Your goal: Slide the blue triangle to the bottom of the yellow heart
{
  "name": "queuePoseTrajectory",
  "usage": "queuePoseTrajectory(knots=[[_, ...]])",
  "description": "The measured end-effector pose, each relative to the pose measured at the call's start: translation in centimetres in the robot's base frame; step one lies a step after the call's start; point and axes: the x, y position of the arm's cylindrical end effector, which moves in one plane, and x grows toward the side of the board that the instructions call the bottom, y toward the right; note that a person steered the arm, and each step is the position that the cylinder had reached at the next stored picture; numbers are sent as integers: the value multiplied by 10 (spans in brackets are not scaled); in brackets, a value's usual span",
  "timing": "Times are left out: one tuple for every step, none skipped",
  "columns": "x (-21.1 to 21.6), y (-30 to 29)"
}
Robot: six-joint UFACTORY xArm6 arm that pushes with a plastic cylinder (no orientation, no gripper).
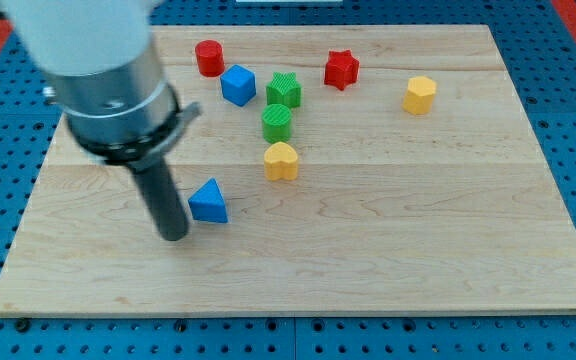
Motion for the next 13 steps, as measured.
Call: queuePoseTrajectory(knots=[[-1,-37],[-22,-34],[-29,-25],[-20,47],[-19,83],[-19,91],[32,80],[74,145],[53,197],[16,209],[-6,174],[-7,152],[-7,135]])
